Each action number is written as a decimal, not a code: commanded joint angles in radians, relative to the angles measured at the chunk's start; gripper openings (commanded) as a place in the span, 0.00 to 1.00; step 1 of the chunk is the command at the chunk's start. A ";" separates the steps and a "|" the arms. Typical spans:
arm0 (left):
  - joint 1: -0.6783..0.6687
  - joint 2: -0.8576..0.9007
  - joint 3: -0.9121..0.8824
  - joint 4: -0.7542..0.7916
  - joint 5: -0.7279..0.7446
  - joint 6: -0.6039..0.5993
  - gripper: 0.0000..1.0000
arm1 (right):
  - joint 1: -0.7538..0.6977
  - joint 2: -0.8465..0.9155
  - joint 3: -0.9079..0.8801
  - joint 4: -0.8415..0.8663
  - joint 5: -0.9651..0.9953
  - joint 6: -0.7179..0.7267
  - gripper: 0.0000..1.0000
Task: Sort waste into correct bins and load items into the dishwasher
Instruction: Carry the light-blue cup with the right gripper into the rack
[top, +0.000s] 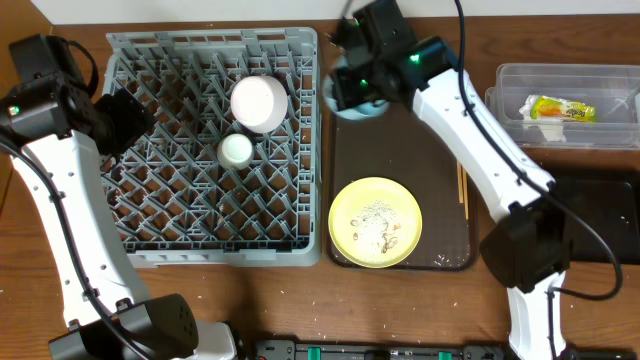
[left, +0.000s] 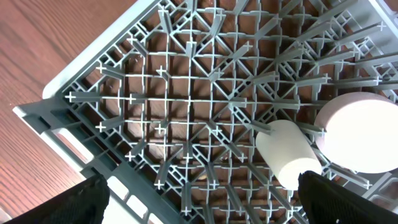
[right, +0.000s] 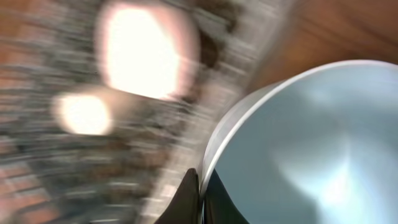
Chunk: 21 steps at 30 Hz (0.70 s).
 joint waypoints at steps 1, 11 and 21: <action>0.003 0.003 0.008 0.000 -0.008 -0.009 0.98 | 0.077 -0.023 0.014 0.067 -0.304 0.126 0.01; 0.003 0.003 0.008 0.000 -0.008 -0.009 0.98 | 0.296 0.056 0.012 0.284 -0.436 0.483 0.01; 0.003 0.003 0.008 0.000 -0.008 -0.009 0.98 | 0.372 0.212 0.012 0.600 -0.604 0.800 0.01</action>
